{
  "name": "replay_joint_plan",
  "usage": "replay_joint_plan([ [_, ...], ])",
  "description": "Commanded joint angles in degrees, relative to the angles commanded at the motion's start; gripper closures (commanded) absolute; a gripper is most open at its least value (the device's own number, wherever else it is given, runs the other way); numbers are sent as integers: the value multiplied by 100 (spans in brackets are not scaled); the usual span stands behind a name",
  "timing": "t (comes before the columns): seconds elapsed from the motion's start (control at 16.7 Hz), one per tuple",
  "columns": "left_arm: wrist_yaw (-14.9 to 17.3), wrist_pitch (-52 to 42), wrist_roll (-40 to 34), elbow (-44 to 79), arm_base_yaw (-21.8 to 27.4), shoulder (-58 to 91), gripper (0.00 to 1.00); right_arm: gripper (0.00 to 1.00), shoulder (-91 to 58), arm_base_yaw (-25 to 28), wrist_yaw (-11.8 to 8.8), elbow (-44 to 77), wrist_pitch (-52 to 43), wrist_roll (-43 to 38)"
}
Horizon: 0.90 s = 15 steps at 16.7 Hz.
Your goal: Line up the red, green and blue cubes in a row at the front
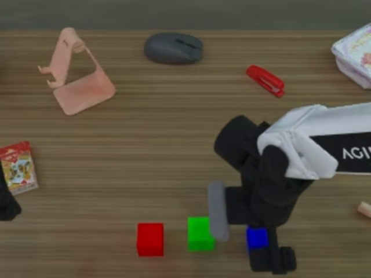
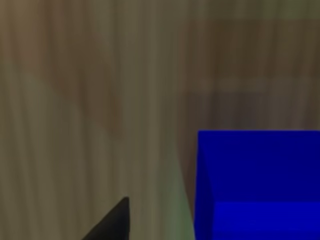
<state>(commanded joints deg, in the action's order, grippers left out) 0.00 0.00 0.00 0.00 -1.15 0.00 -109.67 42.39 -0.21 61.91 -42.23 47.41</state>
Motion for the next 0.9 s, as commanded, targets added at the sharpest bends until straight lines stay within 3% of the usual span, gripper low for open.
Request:
replay_joint_plan([
  [0.42, 0, 0, 0, 0, 0, 0, 0, 0, 41, 10, 1, 79, -100, 15],
  [0.9, 0, 0, 0, 0, 0, 0, 0, 0, 684, 37, -3, 863, -1546, 26],
])
